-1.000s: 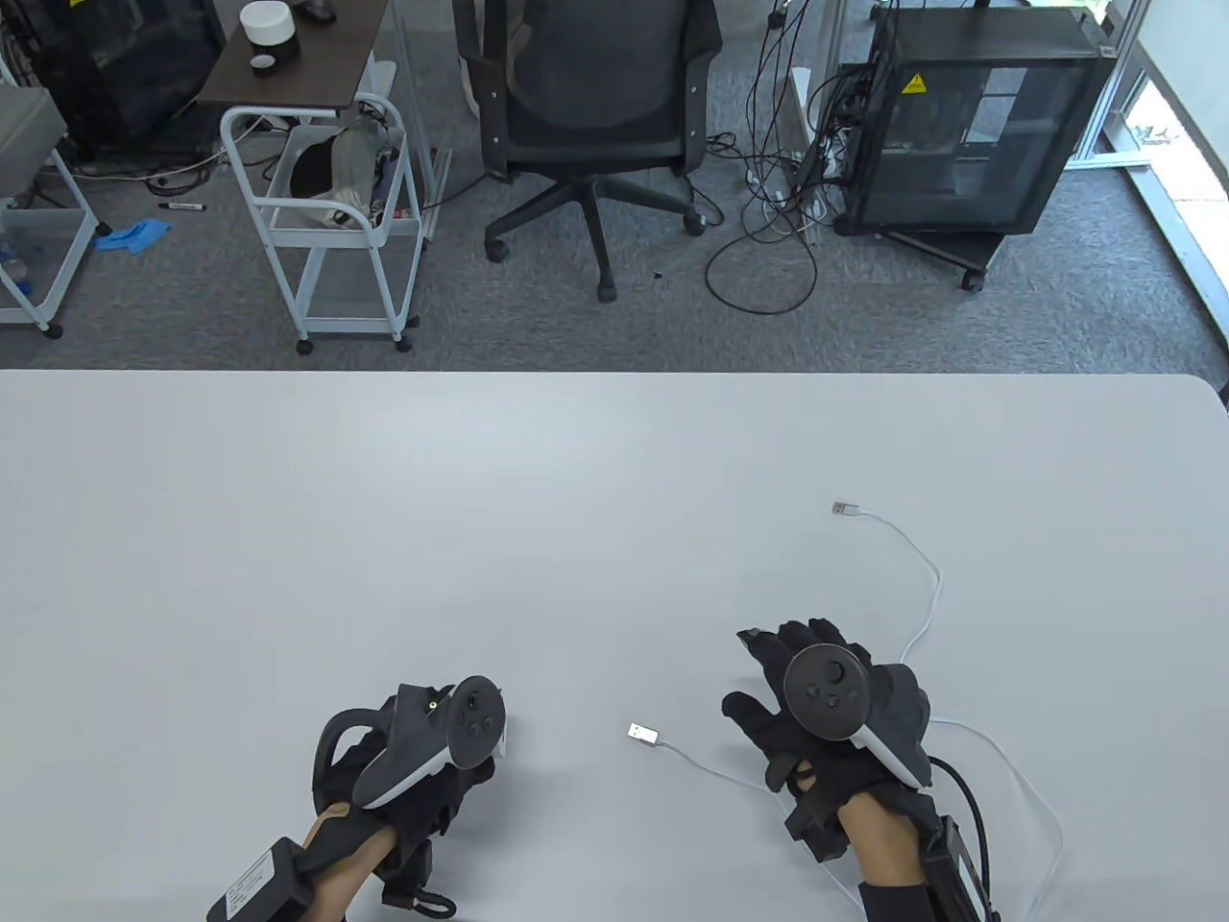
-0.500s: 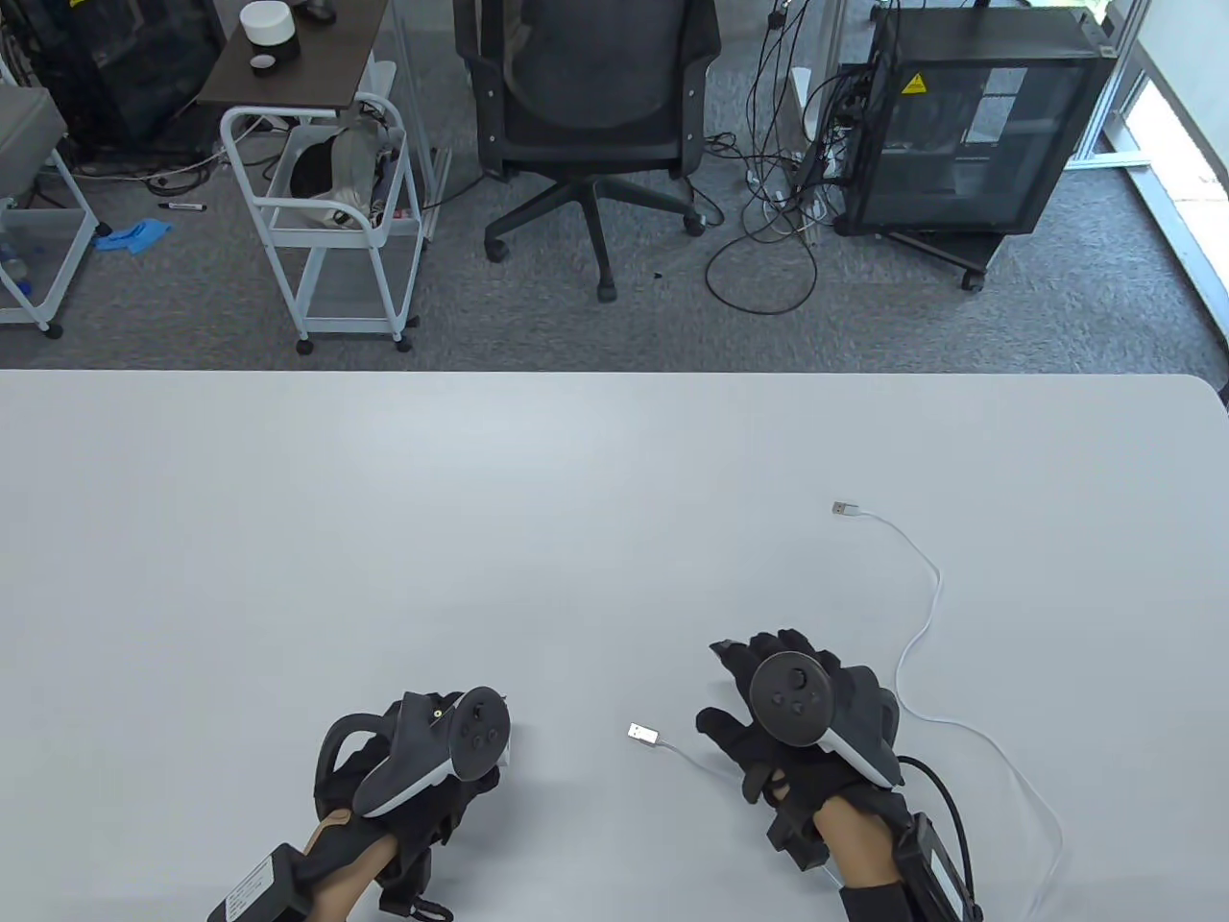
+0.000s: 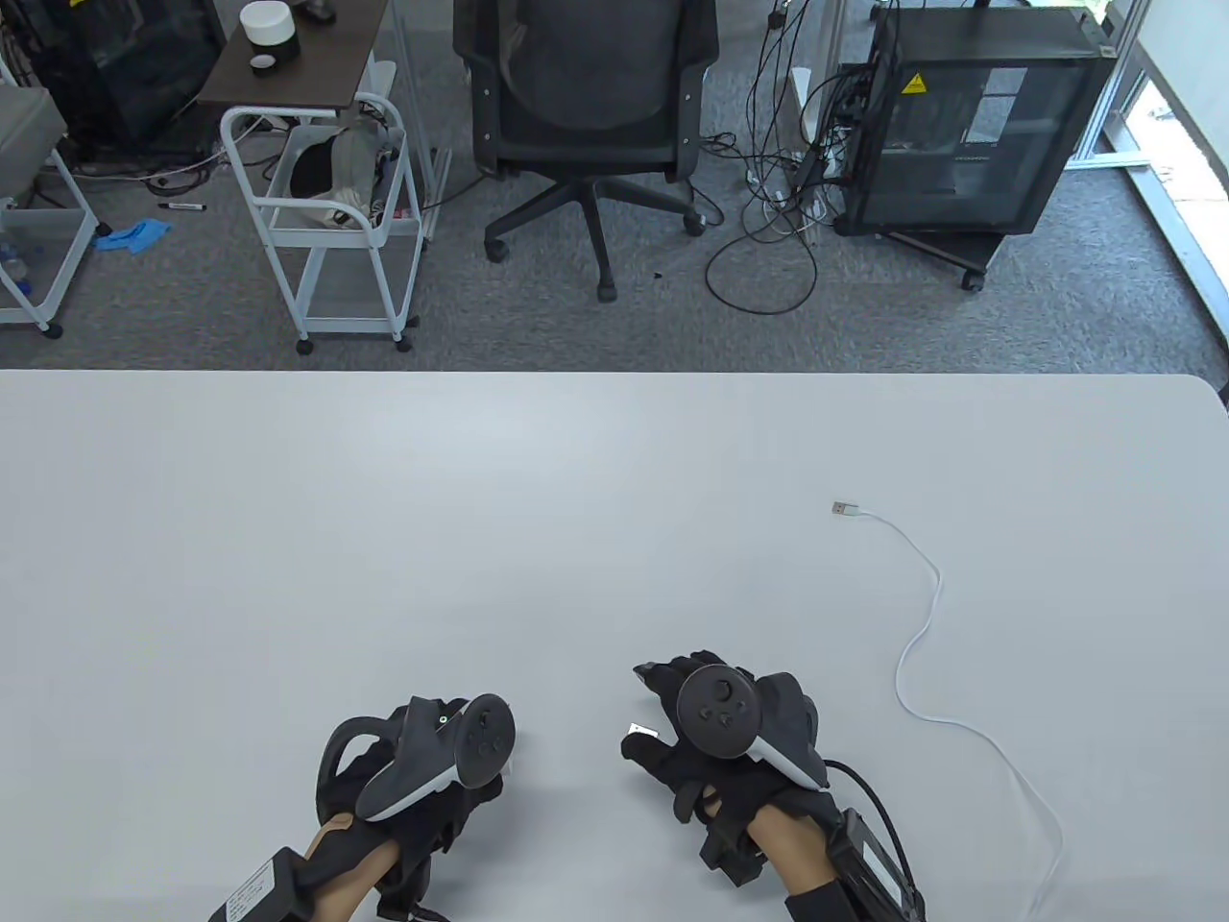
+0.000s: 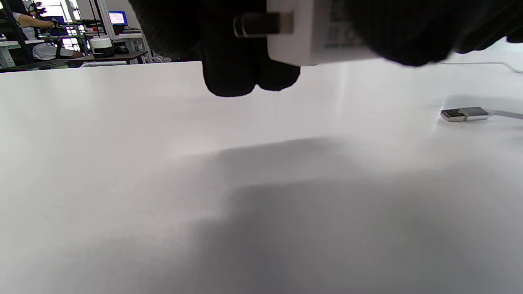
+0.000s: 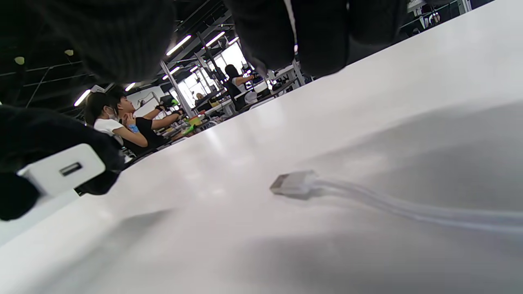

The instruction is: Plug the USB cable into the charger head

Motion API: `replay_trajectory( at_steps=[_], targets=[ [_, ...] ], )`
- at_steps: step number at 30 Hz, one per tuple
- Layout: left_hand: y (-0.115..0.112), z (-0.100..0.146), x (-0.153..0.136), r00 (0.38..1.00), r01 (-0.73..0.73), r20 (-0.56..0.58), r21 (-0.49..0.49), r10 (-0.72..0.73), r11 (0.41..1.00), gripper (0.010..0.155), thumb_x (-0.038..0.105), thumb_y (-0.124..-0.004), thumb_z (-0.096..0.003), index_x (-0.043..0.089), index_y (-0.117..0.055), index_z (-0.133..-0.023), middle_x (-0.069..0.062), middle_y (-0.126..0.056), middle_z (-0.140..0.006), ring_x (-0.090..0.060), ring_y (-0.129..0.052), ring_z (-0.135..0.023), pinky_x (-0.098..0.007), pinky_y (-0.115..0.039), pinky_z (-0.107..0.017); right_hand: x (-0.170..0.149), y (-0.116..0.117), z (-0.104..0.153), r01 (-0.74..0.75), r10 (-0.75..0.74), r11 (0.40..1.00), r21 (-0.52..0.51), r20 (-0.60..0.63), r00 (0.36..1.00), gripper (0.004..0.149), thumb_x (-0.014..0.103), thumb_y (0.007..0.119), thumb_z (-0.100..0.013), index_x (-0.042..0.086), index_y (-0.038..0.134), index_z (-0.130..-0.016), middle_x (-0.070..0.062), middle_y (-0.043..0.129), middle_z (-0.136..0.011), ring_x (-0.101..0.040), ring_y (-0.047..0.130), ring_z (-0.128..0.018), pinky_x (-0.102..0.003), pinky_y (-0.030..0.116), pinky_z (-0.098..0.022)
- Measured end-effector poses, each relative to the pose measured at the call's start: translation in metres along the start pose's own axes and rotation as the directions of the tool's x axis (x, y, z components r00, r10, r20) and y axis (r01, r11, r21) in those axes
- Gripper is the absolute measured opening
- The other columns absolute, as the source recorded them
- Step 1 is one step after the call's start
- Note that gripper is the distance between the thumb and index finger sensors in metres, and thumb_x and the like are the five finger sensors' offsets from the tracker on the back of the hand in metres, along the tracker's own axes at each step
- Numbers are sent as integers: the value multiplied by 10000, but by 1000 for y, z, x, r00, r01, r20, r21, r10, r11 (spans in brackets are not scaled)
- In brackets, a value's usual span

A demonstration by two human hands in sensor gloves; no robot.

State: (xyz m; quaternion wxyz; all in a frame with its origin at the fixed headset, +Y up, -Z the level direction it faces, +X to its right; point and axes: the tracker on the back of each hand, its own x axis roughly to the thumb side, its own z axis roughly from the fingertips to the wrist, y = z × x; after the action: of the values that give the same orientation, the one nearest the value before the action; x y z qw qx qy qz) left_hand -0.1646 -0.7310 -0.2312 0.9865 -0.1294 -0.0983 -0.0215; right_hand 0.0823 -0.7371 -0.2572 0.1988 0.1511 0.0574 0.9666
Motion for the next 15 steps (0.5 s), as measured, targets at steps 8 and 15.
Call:
replay_trajectory(
  at_steps=[8,15],
  targets=[
    [-1,0,6,1000,18,16,-9,-18,1000,768,545,-780,-144,359,-663,-879,141,-879,-865,-132,-934,-837,-400,-728,-742,-2,31,-6,-206,210,975,82,-42,977,775,547,773,-305,116,632,-934,-202,731,-975,-492,652,-925,-652,492,-659],
    [2,4,12,999,7,52,13,-8,1000,769,552,-780,-140,359,-670,-876,142,-887,-856,-128,-943,-825,-399,-733,-740,13,42,-10,-409,409,912,17,-88,908,421,391,847,-310,215,857,-692,-83,888,-793,-383,848,-804,-590,608,-639]
  ],
)
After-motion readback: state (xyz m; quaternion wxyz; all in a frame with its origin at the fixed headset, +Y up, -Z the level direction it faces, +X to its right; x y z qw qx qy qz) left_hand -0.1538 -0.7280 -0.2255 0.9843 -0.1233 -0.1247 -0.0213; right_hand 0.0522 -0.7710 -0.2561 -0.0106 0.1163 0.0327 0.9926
